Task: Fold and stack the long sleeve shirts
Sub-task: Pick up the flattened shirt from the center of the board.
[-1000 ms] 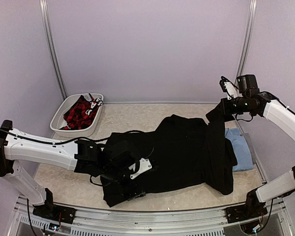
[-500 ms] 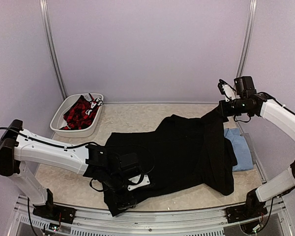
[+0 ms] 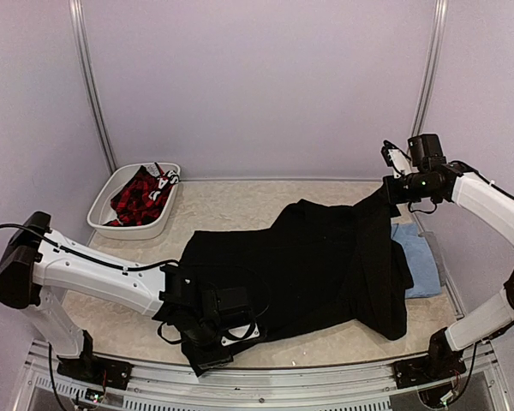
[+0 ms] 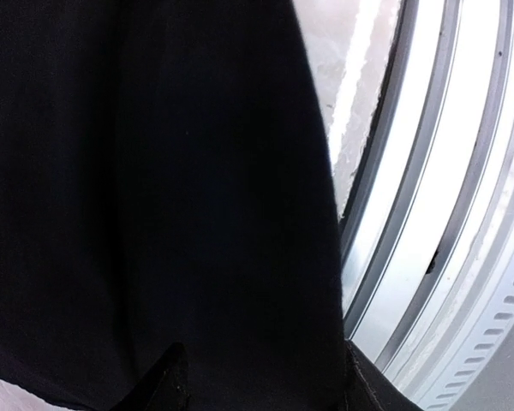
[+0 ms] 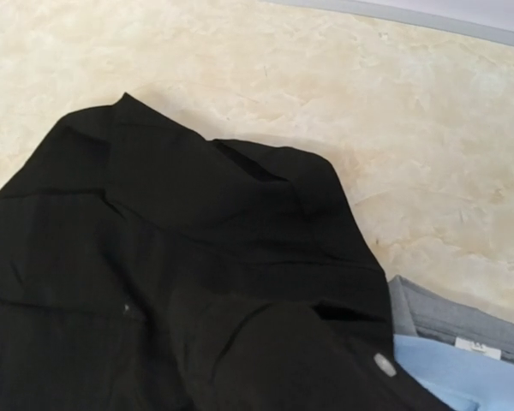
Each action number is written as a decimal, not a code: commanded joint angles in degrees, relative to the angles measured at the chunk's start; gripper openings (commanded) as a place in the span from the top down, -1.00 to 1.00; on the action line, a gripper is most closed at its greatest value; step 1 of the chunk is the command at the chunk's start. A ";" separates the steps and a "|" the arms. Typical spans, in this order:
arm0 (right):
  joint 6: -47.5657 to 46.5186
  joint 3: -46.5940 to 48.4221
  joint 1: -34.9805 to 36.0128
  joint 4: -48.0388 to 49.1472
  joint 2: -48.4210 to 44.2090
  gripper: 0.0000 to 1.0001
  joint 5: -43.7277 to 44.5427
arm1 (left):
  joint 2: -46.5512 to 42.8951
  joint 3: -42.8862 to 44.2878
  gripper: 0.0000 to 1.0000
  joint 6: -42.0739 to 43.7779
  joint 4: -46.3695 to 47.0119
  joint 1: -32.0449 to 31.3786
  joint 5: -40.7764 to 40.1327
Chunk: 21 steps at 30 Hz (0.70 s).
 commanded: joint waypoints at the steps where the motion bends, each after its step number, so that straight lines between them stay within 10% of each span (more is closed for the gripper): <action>1: -0.27 -0.01 -1.02 0.07 0.05 1.00 0.59 | 2.22 3.78 -0.07 -2.55 -3.80 -1.69 -1.71; 9: -0.46 -0.21 -1.27 -0.02 -0.08 1.00 0.71 | 3.50 4.60 0.27 -3.86 -4.77 -2.08 -2.36; 15: -1.17 -0.26 -1.45 -0.49 -1.66 1.00 2.23 | 1.55 4.87 0.91 -3.05 -5.00 0.09 -0.61; 21: -2.72 0.68 -1.43 -0.20 -4.19 1.00 0.67 | -0.17 6.92 1.00 1.07 -4.55 6.23 0.87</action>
